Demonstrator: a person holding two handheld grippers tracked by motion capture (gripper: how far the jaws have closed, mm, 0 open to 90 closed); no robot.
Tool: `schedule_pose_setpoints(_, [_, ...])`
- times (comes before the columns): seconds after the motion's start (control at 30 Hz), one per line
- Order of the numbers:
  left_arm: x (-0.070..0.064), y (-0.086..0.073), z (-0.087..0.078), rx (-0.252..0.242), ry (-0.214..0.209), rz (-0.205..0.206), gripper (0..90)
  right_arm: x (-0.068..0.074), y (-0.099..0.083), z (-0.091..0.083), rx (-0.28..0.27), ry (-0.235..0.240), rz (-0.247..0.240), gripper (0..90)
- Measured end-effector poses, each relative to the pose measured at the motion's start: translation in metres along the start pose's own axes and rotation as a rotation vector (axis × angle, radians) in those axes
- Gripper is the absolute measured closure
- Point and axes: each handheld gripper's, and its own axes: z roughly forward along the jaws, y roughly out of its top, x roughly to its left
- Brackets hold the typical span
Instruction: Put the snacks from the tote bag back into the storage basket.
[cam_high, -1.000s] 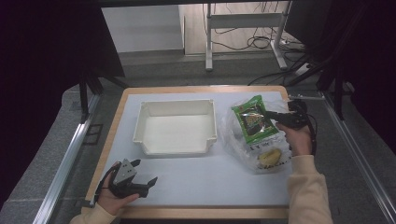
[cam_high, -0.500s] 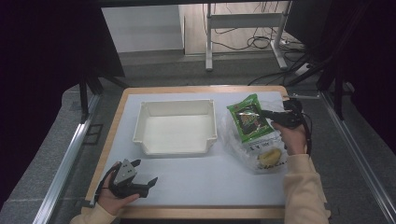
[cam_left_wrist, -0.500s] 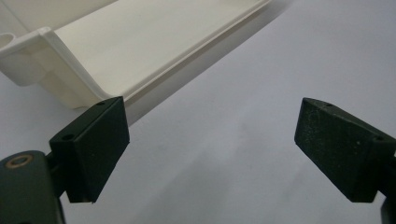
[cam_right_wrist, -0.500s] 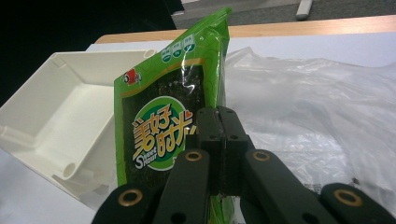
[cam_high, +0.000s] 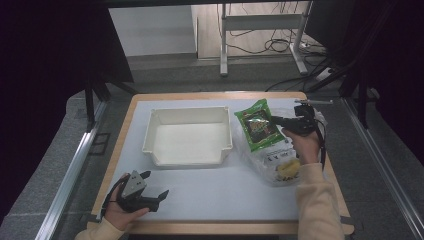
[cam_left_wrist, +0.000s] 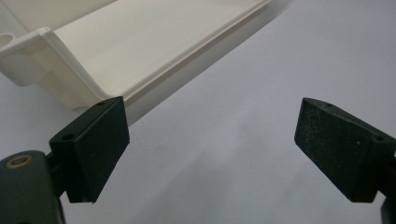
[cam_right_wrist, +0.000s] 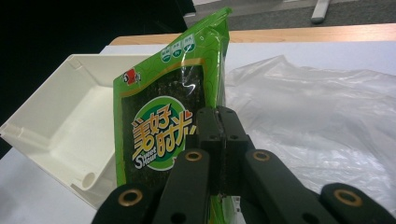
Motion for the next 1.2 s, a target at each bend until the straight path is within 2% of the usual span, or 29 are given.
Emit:
schedule_pose_setpoints(0.77, [0.001,0.000,-0.001,-0.005,0.000,-0.001,10.3,0.026,0.005,0.024,-0.004,0.061,-0.016,90.0])
schedule_pose_setpoints(1.2, [-0.001,-0.001,-0.001,0.000,0.001,-0.002,10.3,0.038,0.011,0.031,-0.027,0.099,0.007,90.0])
